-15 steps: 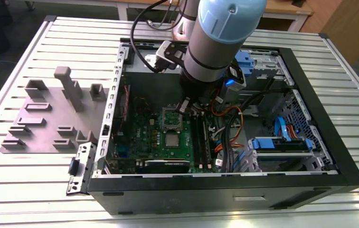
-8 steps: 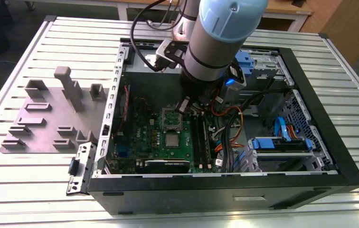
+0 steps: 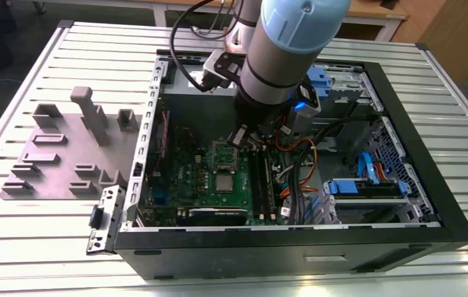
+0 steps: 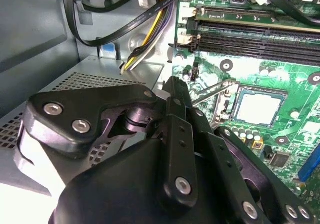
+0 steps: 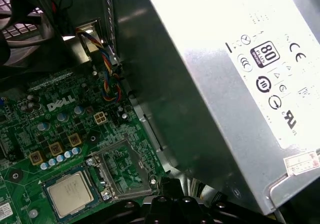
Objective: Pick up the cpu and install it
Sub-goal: 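Close the cpu cover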
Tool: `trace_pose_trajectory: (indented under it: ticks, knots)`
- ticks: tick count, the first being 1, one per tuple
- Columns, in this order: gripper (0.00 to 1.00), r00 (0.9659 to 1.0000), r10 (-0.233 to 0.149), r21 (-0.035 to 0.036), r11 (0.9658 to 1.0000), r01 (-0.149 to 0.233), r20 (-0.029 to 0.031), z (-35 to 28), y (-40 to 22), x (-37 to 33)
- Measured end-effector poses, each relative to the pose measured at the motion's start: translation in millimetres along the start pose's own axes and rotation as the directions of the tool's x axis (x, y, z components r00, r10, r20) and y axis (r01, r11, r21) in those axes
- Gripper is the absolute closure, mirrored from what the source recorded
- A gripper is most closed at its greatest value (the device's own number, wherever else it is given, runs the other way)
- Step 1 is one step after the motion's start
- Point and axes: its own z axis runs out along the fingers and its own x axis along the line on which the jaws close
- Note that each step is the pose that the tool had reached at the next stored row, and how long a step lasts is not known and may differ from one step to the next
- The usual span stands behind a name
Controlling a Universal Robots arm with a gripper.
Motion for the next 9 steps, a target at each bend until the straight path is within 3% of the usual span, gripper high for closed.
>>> trace_pose_trajectory:
  ticks: [9]
  knots:
    - [0.89, 1.0, 0.001, -0.002, 1.0, -0.001, -0.0013, -6.9, 1.3, -1.2]
